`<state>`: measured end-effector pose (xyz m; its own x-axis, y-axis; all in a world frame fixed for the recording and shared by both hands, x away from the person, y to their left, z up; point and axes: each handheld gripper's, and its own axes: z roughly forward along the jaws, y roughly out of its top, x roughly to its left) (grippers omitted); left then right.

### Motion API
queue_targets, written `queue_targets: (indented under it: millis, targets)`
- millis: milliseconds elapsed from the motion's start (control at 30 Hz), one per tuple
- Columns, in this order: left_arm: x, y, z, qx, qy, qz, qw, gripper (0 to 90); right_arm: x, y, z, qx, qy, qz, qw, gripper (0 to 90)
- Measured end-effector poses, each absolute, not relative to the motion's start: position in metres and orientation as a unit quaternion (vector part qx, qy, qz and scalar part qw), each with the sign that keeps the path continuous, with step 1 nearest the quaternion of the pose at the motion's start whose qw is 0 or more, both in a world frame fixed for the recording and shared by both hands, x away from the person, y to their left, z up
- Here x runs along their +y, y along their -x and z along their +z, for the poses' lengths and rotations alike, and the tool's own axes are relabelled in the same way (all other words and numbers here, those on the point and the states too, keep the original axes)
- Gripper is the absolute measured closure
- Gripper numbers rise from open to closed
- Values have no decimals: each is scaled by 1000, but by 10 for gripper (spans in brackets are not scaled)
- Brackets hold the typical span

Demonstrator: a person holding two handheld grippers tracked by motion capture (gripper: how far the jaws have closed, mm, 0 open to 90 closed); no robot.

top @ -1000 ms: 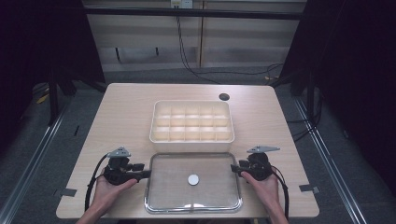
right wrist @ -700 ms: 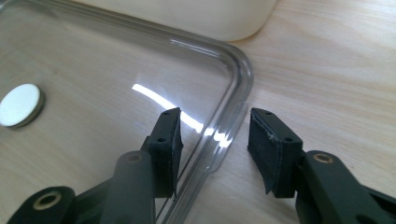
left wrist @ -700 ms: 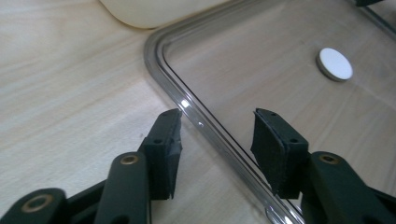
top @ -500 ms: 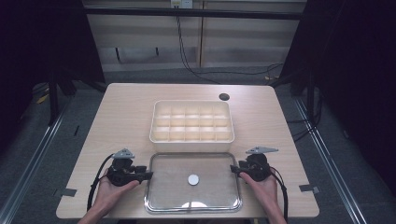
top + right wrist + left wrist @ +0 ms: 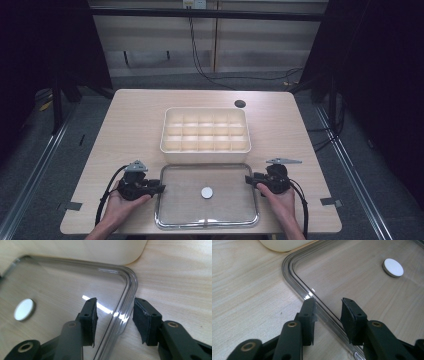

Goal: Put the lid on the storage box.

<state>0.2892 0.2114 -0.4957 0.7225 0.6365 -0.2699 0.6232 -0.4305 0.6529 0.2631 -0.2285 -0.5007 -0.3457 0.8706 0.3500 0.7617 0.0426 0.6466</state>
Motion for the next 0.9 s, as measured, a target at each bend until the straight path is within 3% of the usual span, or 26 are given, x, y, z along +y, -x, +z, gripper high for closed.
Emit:
queue_targets:
  millis: [500, 900]
  targets:
    - [211, -286, -495, 379, -844, 21, 379, 660, -252, -258, -502, 635, -599, 488, -5, 669]
    - [210, -285, -496, 379, -842, 12, 384, 660, -248, -254, -501, 612, -580, 535, -48, 692]
